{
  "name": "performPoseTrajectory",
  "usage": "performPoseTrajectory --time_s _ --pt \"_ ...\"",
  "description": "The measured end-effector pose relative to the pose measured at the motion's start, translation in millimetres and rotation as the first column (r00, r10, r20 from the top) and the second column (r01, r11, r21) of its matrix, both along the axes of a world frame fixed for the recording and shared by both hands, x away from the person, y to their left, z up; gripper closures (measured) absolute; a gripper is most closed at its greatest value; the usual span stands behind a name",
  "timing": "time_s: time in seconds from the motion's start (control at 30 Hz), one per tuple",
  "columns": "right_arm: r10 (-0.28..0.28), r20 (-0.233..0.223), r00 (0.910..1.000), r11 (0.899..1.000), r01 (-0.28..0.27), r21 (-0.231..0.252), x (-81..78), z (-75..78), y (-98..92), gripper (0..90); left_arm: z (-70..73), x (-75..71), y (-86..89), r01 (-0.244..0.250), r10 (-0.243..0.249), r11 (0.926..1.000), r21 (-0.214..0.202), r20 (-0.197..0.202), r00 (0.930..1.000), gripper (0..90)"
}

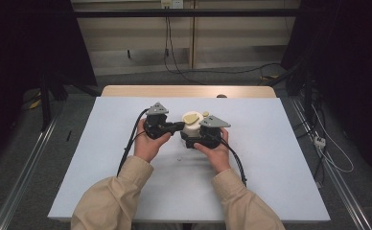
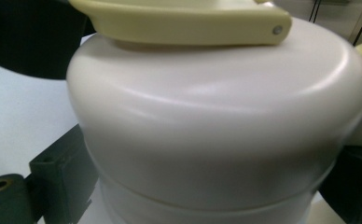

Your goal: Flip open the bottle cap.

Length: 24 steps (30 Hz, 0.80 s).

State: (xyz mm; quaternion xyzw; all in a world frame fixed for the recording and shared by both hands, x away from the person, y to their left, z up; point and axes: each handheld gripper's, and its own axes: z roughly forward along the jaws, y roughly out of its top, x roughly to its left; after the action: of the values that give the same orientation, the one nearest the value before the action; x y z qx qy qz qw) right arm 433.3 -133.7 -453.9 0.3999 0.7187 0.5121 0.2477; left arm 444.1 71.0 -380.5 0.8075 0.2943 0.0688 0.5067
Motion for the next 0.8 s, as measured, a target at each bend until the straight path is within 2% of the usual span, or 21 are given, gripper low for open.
performPoseTrajectory --time_s 0.1,0.3,0.8 --pt "0.002 0.001 1.0 1.0 -0.002 -0.002 0.0 0.0 0.1 5.1 2.9 1.3 -1.1 -0.008 0.008 1.0 -0.003 -0.005 1.0 90.0" --pt "0.001 0.0 1.0 1.0 -0.001 -0.001 0.0 0.0 -0.1 5.1 7.2 1.8 -3.9 -0.005 0.005 1.0 -0.005 0.008 1.0 90.0" --pt "0.002 0.002 1.0 1.0 -0.002 -0.004 -0.1 0.0 0.2 5.1 10.8 4.3 -5.7 -0.01 0.01 0.9999 -0.011 0.008 0.9999 90.0"
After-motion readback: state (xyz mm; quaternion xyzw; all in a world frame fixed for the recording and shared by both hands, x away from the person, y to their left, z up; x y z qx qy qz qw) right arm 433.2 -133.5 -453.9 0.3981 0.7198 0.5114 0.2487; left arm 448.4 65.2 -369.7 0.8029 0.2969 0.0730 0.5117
